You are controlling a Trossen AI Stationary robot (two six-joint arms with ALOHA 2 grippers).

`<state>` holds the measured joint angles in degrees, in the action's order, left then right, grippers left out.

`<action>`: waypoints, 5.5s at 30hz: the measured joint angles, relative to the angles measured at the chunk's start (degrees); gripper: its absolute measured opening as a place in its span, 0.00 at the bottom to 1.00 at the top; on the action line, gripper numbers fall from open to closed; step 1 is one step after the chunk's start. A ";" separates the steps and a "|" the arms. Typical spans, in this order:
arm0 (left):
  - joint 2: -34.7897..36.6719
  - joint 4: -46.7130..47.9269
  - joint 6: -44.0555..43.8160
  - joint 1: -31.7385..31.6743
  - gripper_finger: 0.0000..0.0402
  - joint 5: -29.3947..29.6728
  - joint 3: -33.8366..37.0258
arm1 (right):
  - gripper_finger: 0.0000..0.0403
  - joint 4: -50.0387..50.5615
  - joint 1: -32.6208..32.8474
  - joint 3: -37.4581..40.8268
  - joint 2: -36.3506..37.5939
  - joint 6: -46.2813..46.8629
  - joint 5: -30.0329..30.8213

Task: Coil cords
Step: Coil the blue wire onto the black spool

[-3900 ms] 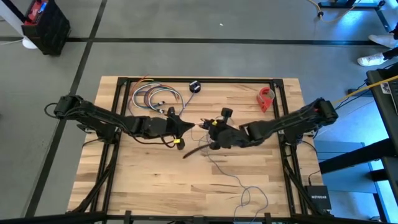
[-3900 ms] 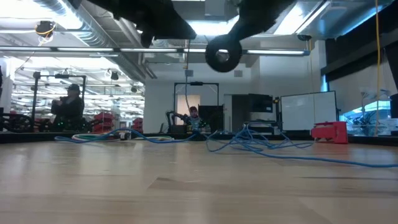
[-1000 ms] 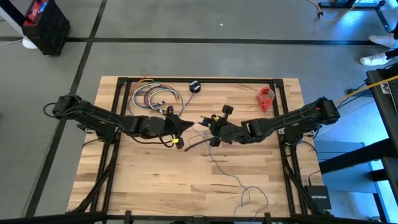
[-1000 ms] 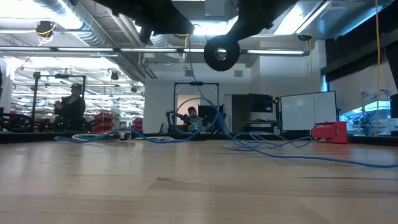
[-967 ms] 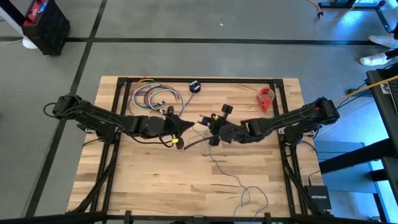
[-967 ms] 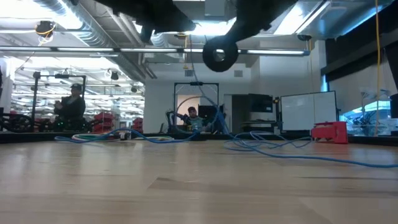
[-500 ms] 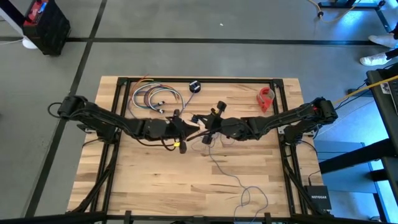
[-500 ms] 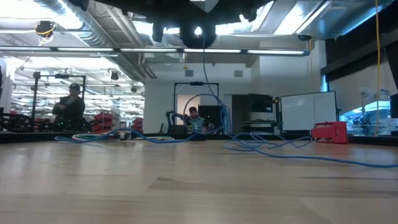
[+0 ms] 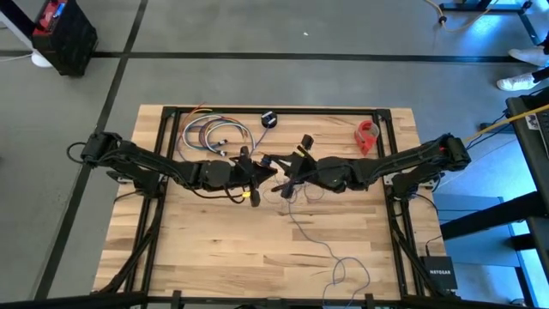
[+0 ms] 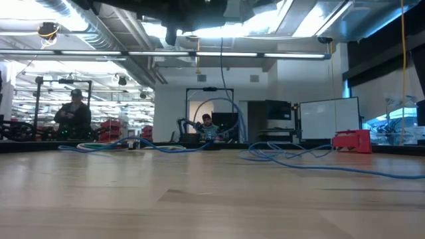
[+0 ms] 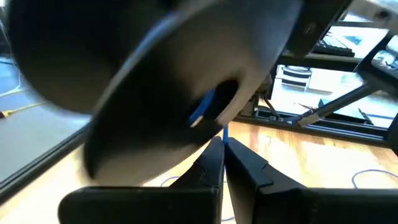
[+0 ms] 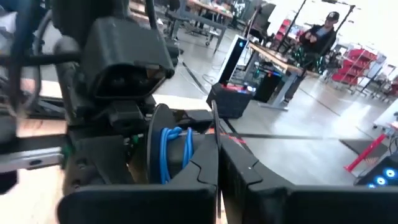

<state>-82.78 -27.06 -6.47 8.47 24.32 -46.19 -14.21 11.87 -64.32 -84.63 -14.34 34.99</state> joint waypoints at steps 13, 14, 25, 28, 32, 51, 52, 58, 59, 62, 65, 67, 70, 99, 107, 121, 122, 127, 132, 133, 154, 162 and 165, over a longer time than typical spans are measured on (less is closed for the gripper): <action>-0.52 0.38 0.93 0.00 0.00 -0.24 0.11 | 0.01 -0.06 2.81 -0.60 8.64 -2.60 1.98; -0.52 0.40 1.22 0.00 0.00 -0.24 0.11 | 0.01 0.34 2.78 -0.60 8.66 -2.58 2.03; -0.68 4.15 1.30 -1.08 0.00 0.00 0.26 | 0.01 3.88 3.51 -0.60 7.20 -2.46 3.03; -0.68 6.36 0.24 -2.01 0.00 0.33 0.26 | 0.01 6.65 4.82 -0.60 7.17 -2.47 3.10; -0.68 8.57 -0.87 -2.54 0.00 0.28 0.26 | 0.01 11.04 7.06 -0.60 7.20 -2.46 6.44; -0.48 7.05 1.13 -2.61 0.00 0.02 0.13 | 0.01 24.98 12.61 -10.10 7.24 -2.21 10.01; -0.48 7.03 1.30 -2.47 0.00 0.06 0.13 | 0.01 25.26 12.87 -10.38 7.24 -2.17 10.88; -0.57 5.73 2.01 -2.45 0.00 -0.10 0.24 | 0.01 25.26 12.88 -10.90 7.22 -2.02 11.94; -0.59 5.69 1.88 -2.45 0.00 -0.23 0.24 | 0.01 25.72 12.92 -10.90 7.22 -2.00 11.87; -0.62 5.65 1.98 -2.45 0.00 -0.42 0.28 | 0.01 27.24 13.71 -10.92 7.26 -1.96 11.24; -0.61 5.51 1.65 -2.43 0.00 -0.78 0.27 | 0.01 27.77 14.43 -10.92 7.53 -1.97 11.34; -0.61 5.50 1.70 -2.43 0.00 -0.78 0.26 | 0.01 27.85 14.41 -11.00 7.64 -1.96 11.37; -0.63 5.45 1.94 -2.45 0.00 -0.68 0.31 | 0.01 29.18 14.37 -11.01 7.58 -0.24 10.37; 6.05 14.15 -2.41 1.69 0.00 -0.31 0.48 | 0.01 48.01 8.22 -11.16 -9.53 14.13 11.92; 6.08 11.98 -2.15 2.03 0.00 -0.35 0.44 | 0.01 43.68 5.61 -11.10 -13.15 14.09 11.95; 3.89 6.51 -2.15 2.05 0.00 -2.03 0.26 | 0.01 21.30 3.83 -10.98 -11.84 4.67 15.05; 3.69 5.79 -2.13 2.05 0.00 -2.19 0.26 | 0.01 19.35 3.84 -10.99 -11.84 3.43 14.96; 2.69 3.18 -1.82 2.05 0.00 -1.64 0.24 | 0.01 11.81 3.88 -10.89 -11.70 -2.61 15.69; 2.64 2.85 -1.32 1.90 0.00 -1.73 0.14 | 0.01 7.98 4.39 -10.83 -9.99 -4.44 14.83; 2.64 2.68 -0.99 1.90 0.00 -1.91 0.11 | 0.01 7.99 4.66 -10.83 -9.34 -4.58 14.53; 2.44 -4.71 2.84 3.41 0.00 -1.99 0.28 | 0.01 6.37 5.08 -10.90 -5.52 -6.83 13.29; 2.40 -12.05 13.33 4.64 0.00 3.74 0.46 | 0.01 5.88 5.03 -11.31 -5.19 -6.94 14.16; 2.36 -13.75 17.40 4.66 0.00 8.61 0.46 | 0.01 5.87 4.93 -11.31 -5.19 -7.91 16.47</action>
<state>-80.42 -40.81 10.93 13.13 32.92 -45.74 -8.34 16.80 -75.64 -89.82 -22.25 51.46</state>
